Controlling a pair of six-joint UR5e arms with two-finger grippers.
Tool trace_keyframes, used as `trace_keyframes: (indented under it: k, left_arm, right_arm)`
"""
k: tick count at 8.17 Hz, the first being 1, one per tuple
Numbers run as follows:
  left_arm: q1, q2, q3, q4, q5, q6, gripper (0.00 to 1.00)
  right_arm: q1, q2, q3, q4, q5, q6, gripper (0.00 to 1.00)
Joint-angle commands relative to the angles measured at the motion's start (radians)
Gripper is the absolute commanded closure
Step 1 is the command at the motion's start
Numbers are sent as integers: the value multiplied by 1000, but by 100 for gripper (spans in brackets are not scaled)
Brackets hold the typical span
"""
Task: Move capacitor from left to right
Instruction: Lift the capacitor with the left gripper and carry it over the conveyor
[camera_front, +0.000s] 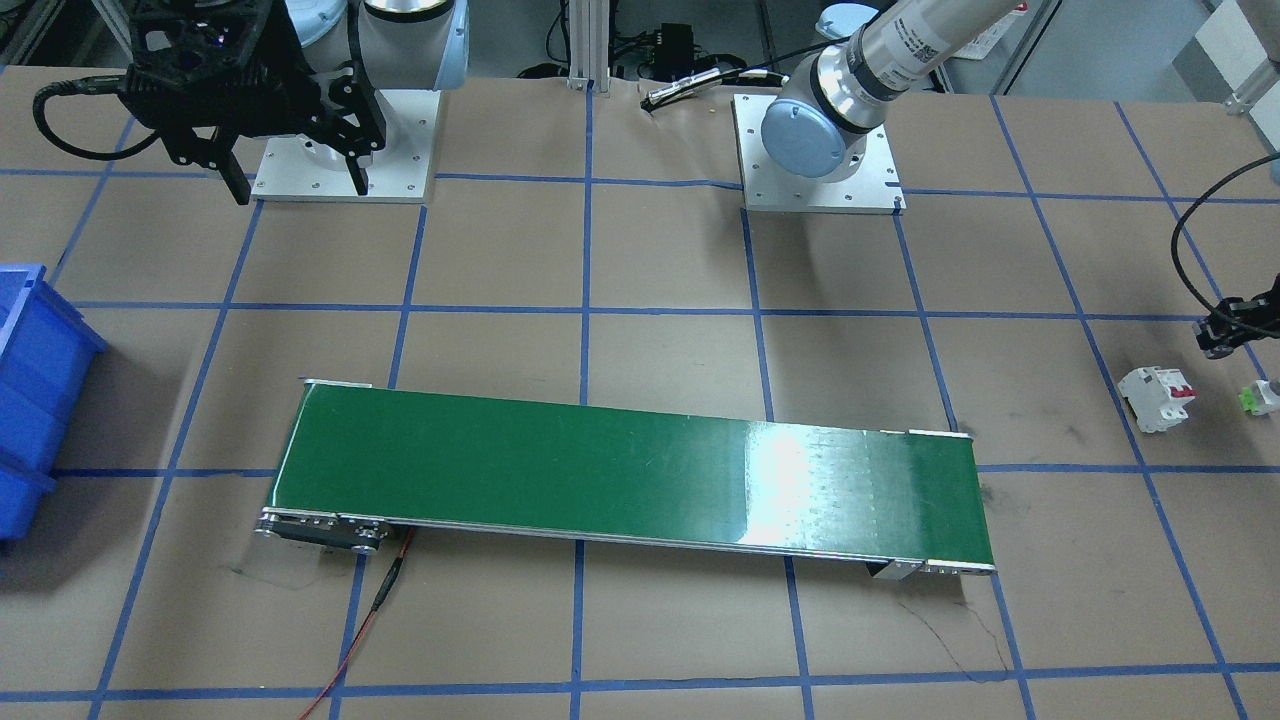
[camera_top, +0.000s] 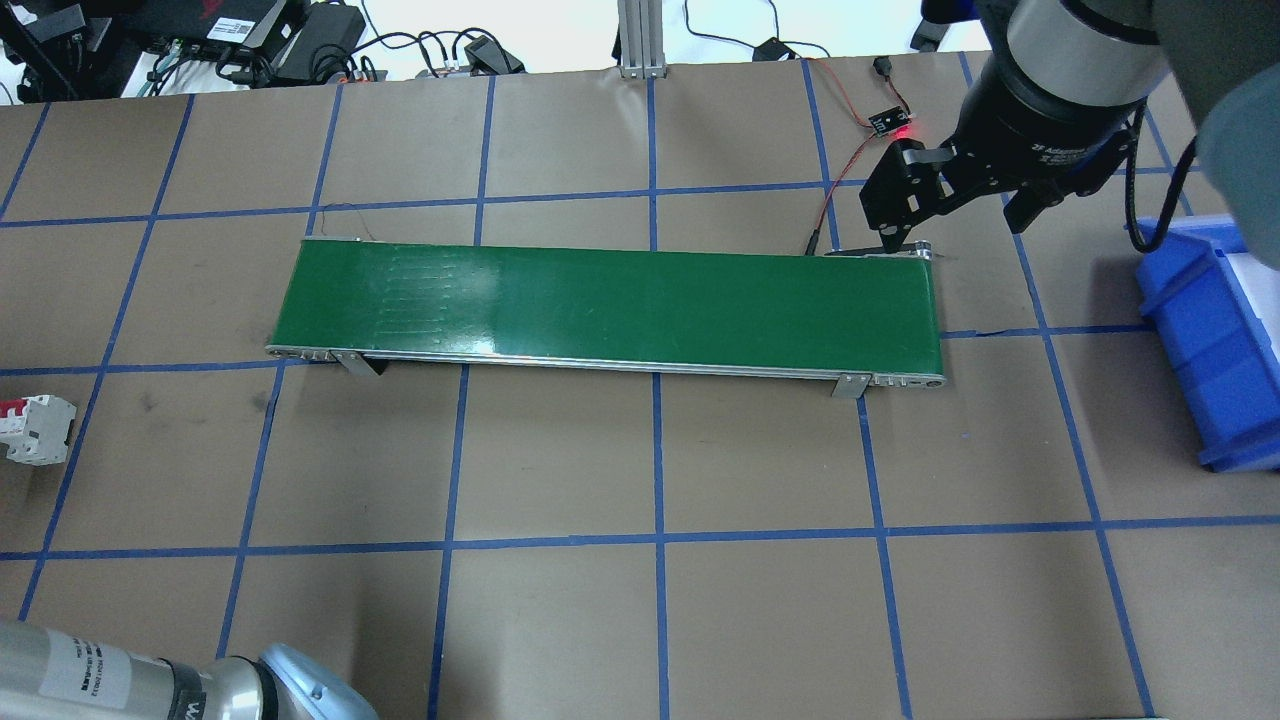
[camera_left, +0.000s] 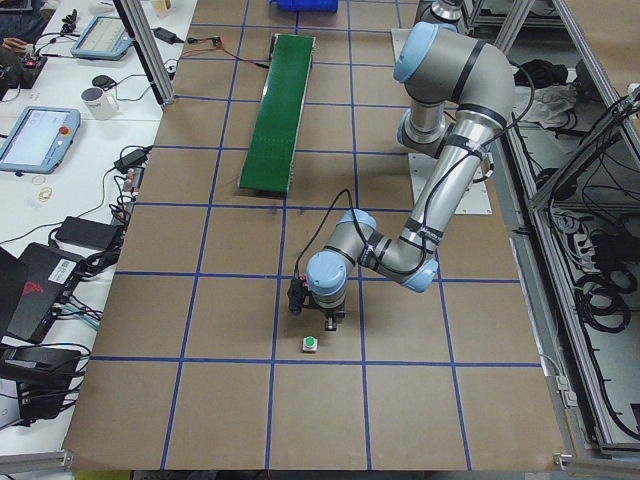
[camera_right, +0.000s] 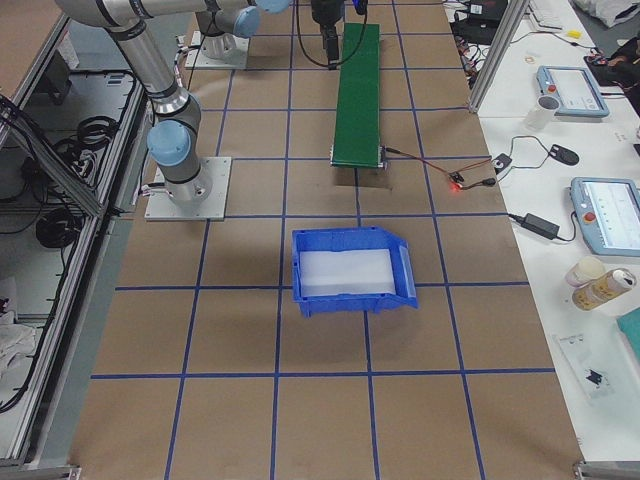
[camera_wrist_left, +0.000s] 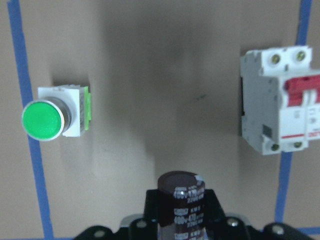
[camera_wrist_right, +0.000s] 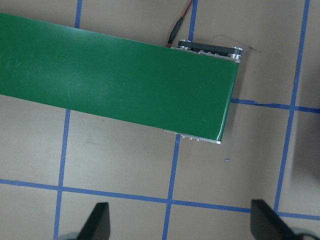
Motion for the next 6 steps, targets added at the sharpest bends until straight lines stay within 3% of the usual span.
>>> trace_keyframes:
  k: [1, 3, 6]
  left_arm:
    - [-69, 137, 47, -109, -8, -148, 100]
    - [-199, 164, 134, -200, 0, -259, 100]
    - [-447, 188, 138, -203, 50, -483, 100]
  right_arm:
    - [-1, 0, 0, 0, 0, 0, 0]
    - [-1, 1, 0, 0, 0, 0, 0]
    - [-1, 1, 0, 0, 1, -1, 0]
